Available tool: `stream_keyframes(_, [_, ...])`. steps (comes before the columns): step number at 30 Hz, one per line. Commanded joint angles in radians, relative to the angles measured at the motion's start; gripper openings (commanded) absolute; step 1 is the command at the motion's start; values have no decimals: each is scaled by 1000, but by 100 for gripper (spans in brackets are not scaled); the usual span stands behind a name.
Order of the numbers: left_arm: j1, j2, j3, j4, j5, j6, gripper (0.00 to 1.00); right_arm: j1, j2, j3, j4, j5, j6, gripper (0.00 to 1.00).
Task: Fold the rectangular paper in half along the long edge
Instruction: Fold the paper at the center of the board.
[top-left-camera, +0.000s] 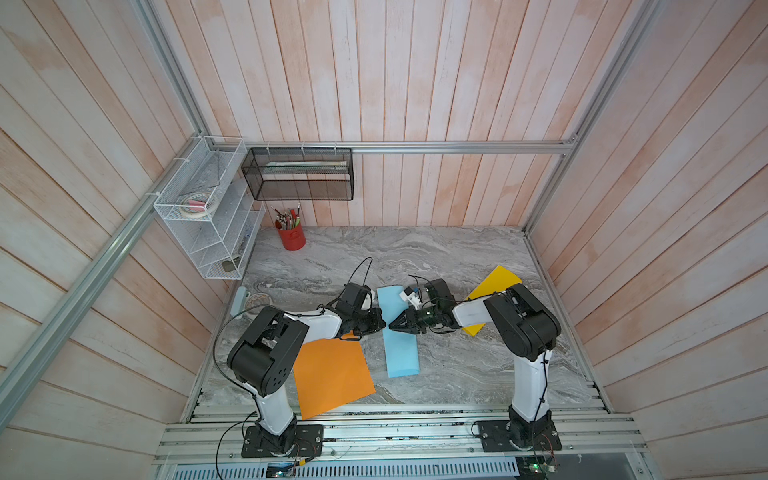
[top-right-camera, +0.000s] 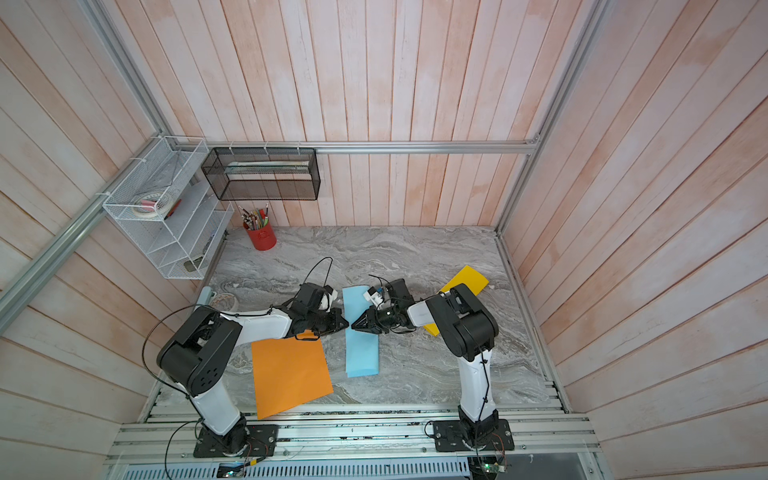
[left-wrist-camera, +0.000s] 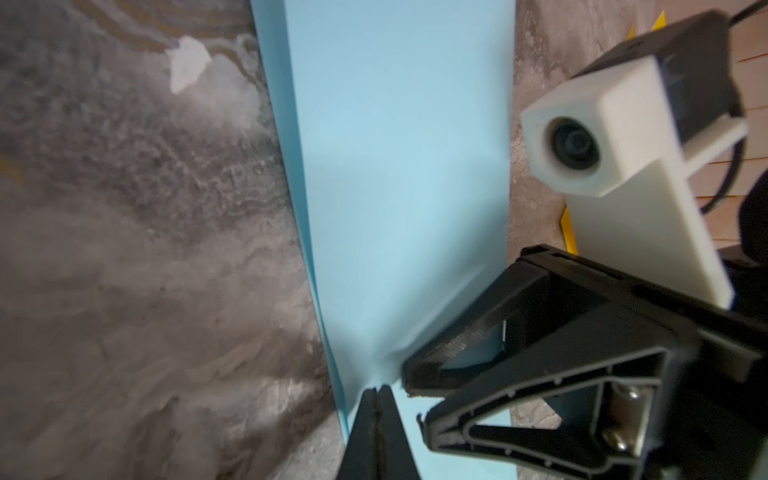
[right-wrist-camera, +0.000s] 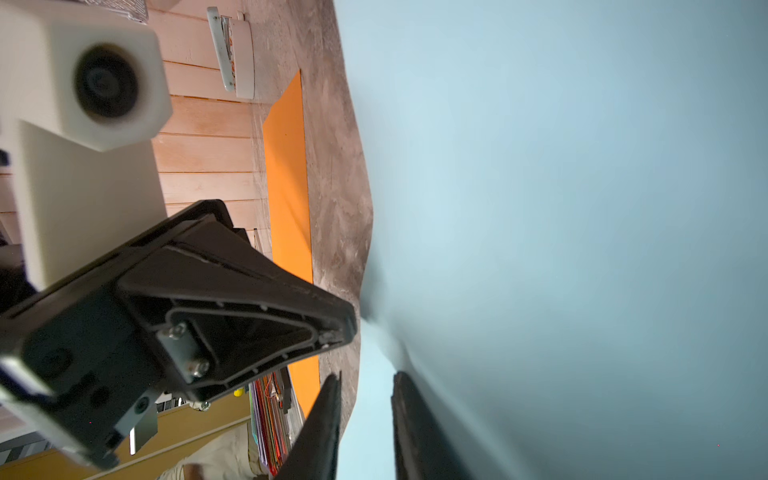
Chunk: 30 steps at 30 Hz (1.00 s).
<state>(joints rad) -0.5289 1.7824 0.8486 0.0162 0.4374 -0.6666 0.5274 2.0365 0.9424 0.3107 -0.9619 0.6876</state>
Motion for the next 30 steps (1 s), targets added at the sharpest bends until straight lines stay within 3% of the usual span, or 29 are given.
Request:
stream_keyframes(1, [-7, 27, 30, 24, 11, -1, 0, -4, -3, -16, 8, 5, 4, 25])
stream_keyframes(15, [-26, 47, -39, 13, -32, -18, 0, -4, -17, 2, -27, 8, -13, 22])
stream_keyframes(25, [-29, 56, -81, 23, -57, -34, 0, -64, -242, -49, -102, 94, -33, 15])
stream_keyframes(30, [-29, 54, -86, 22, -61, -35, 0, -65, -259, -107, -103, 95, -37, 6])
